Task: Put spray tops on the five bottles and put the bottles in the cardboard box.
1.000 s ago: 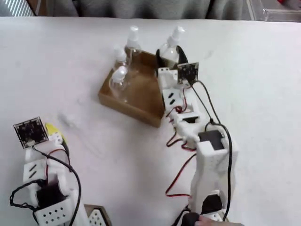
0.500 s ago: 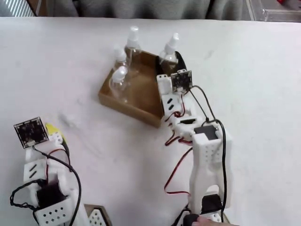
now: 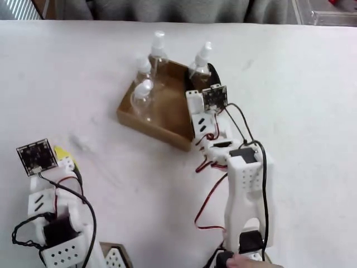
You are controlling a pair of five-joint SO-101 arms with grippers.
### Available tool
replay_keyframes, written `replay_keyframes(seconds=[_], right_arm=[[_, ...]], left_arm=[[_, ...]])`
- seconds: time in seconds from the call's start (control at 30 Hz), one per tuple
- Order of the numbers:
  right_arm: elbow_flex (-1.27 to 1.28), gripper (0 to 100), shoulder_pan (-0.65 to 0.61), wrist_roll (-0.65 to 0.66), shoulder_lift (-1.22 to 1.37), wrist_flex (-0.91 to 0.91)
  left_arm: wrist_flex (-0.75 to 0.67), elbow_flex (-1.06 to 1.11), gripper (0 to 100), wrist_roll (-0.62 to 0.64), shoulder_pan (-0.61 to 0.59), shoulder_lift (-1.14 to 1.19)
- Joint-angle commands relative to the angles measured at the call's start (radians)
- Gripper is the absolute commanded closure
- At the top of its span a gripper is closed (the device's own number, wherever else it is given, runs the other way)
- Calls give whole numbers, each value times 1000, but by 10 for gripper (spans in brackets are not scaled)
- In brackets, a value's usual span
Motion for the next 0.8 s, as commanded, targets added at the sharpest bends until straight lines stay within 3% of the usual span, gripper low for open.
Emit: replay_keyframes(seconds=[0.0,0.33,0.53,0.77], right_arm=[[-84,984,7,11,27,-21],[-97,984,8,11,44,-22],[-72,984,8,11,41,-133],[31,984,7,3,-87,-133]], left_arm=[[-26,-3,945,8,-5,-10],[-26,-3,945,8,-5,-10],[-41,-3,964,8,-5,-10],[-48,-3,972,8,-5,-10]])
